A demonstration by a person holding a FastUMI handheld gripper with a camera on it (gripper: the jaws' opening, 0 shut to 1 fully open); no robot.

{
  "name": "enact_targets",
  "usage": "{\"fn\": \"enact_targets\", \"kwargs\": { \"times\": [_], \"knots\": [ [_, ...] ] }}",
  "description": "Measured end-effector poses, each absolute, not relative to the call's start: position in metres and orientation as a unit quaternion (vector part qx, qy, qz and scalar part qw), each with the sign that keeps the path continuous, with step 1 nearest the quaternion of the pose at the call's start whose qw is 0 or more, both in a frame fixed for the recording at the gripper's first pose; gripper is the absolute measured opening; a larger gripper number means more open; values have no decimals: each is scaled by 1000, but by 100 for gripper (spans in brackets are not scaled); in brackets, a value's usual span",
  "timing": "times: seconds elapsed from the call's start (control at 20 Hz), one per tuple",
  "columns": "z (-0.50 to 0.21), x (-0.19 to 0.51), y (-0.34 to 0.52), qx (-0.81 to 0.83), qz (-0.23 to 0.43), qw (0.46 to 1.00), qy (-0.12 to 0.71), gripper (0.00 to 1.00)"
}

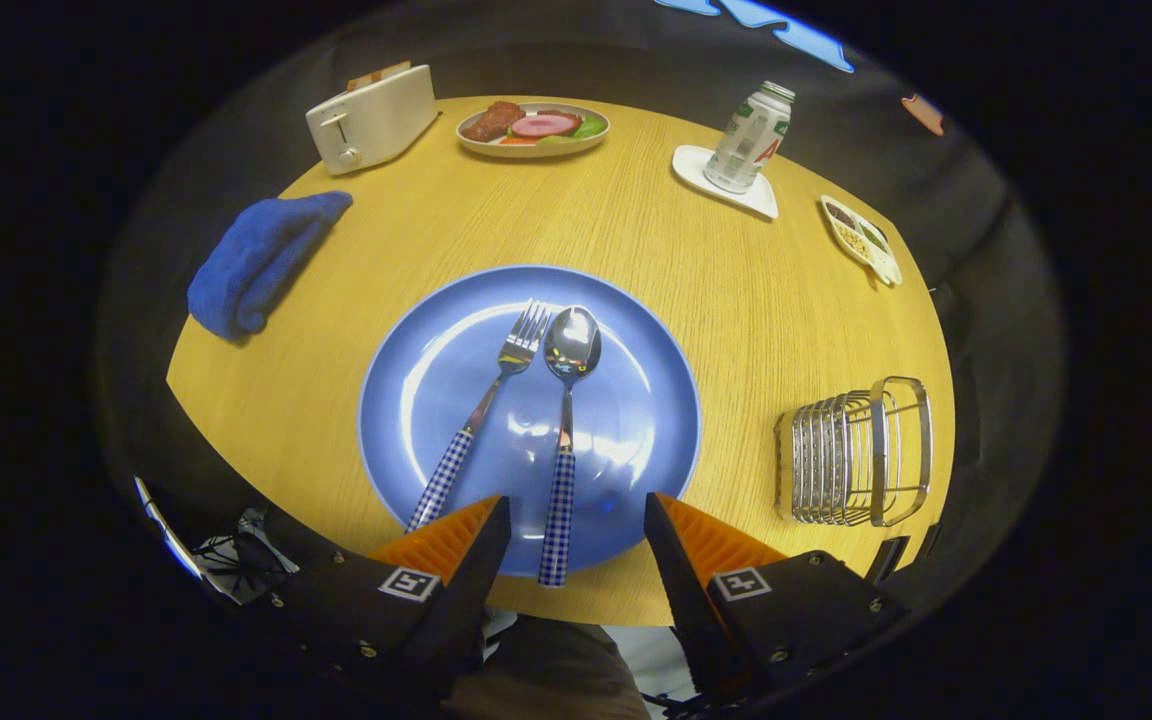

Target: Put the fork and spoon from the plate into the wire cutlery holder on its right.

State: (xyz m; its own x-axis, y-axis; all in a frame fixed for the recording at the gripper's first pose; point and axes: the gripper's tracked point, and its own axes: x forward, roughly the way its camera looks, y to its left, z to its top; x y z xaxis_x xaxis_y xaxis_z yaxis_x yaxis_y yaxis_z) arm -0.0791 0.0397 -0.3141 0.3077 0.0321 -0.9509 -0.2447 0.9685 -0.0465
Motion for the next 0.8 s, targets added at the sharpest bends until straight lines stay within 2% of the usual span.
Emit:
{"fn": "enact_targets", "kwargs": {
  "times": [0.05,0.1,0.15,0.2,0.45,0.55,0.65,0.7,0.8],
  "knots": [
    [-316,-81,39,-94,86,796,592,84],
    [-320,-83,40,-97,88,787,602,71],
    [-324,-85,38,-105,87,776,615,68],
    [-325,-86,38,-108,88,768,625,58],
    [-348,-93,40,-124,93,732,663,58],
    [-339,-85,40,-127,90,726,670,14],
    [-335,-86,39,-138,100,717,676,14],
    [-336,-85,39,-138,104,718,674,4],
    [-334,-84,35,-148,115,713,675,4]
  ]
}}
